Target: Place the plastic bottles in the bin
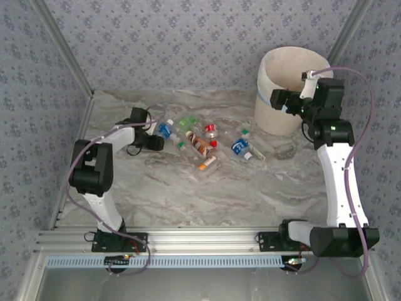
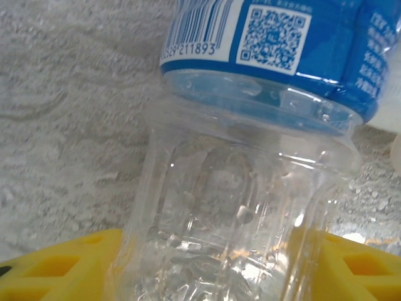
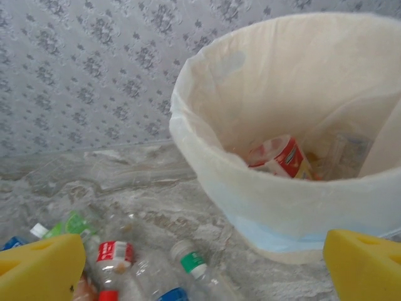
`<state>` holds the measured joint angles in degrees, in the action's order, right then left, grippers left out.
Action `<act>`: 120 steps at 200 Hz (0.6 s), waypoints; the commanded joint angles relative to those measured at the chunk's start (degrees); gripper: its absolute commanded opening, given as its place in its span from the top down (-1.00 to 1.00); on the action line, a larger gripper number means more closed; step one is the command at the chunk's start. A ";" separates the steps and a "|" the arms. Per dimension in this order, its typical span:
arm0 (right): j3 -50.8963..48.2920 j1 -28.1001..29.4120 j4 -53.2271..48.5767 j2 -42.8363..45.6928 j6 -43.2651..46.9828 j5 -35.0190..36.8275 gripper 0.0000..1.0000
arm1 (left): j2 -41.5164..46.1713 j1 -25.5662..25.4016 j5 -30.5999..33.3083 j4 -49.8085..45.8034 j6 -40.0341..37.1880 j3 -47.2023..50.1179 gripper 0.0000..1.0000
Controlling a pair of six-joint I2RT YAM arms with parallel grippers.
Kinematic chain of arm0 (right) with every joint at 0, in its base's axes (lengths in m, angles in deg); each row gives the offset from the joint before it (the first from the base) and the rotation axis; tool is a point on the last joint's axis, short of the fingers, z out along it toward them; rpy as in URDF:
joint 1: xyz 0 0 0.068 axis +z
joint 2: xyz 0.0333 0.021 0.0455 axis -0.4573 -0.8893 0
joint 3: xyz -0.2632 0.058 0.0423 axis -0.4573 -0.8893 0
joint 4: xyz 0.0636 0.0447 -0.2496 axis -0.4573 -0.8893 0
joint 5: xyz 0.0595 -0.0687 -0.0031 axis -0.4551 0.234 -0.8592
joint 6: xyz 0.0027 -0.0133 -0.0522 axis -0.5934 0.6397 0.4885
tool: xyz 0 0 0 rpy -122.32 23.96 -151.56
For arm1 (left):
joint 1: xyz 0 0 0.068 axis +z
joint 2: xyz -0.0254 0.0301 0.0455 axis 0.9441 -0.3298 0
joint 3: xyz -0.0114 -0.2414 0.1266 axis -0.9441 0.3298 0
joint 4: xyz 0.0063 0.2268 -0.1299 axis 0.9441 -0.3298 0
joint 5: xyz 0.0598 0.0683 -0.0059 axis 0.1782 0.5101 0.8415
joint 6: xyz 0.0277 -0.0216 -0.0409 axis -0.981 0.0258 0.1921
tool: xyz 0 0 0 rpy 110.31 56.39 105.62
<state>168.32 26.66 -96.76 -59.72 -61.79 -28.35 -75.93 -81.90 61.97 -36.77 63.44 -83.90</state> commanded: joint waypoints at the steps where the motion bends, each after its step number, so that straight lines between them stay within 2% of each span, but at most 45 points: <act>1: -3.08 1.20 1.99 2.37 -3.75 -4.07 -1.00 | 4.74 0.00 1.65 2.33 2.10 1.68 -0.01; 30: -6.56 1.83 2.28 4.69 -7.05 -4.18 -1.00 | 10.20 -0.09 2.61 4.19 6.06 5.41 0.35; 51: -7.99 2.55 1.13 5.94 -8.13 -4.19 -1.00 | 15.57 -0.87 3.36 6.18 10.56 8.98 0.54; 85: -11.53 4.87 4.02 8.11 -12.62 -6.16 -1.00 | 26.49 -5.46 3.46 9.32 16.17 15.13 0.81; 101: -12.84 6.70 5.83 8.37 -15.98 -6.31 -1.00 | 31.36 -8.16 0.51 10.88 17.53 16.99 1.00; 120: -13.18 8.86 7.15 7.77 -20.98 -5.14 -1.00 | 35.51 -11.92 -4.17 12.99 18.45 18.04 1.00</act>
<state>155.90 33.28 -93.09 -52.04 -75.08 -33.18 -45.28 -90.23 63.50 -28.57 78.68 -66.83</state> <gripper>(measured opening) 0.998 0.614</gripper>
